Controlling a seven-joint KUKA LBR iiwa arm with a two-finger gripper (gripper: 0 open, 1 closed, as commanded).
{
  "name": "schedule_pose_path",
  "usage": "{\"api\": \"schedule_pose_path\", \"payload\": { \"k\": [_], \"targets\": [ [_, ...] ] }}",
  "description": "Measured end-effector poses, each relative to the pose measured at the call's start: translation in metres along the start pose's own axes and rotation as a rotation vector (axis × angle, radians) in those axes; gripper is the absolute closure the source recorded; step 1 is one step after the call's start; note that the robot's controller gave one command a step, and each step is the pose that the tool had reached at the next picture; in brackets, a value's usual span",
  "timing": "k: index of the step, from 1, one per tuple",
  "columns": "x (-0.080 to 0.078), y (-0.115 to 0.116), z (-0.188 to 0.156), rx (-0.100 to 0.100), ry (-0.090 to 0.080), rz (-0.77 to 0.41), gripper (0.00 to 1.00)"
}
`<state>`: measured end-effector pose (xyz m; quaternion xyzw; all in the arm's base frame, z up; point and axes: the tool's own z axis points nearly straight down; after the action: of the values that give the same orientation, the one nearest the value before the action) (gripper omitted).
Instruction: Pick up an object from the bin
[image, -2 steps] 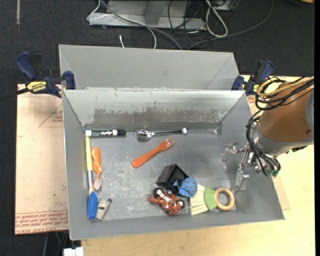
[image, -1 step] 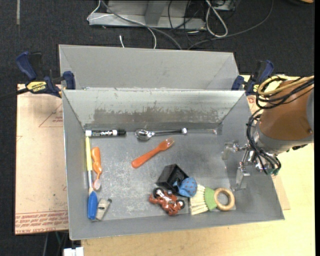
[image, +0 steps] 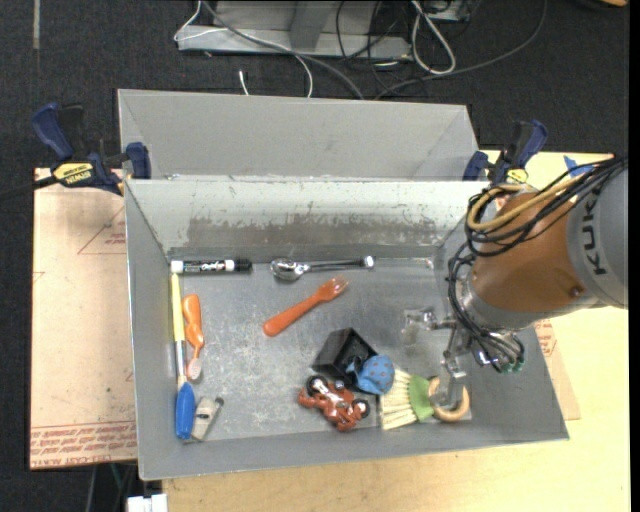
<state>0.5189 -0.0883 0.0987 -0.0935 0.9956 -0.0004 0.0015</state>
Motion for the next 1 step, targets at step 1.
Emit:
{"api": "schedule_pose_path", "payload": {
  "k": [1],
  "targets": [
    [0.0039, 0.0237, -0.0243, -0.001, 0.000, -0.161, 0.00]
  ]
}}
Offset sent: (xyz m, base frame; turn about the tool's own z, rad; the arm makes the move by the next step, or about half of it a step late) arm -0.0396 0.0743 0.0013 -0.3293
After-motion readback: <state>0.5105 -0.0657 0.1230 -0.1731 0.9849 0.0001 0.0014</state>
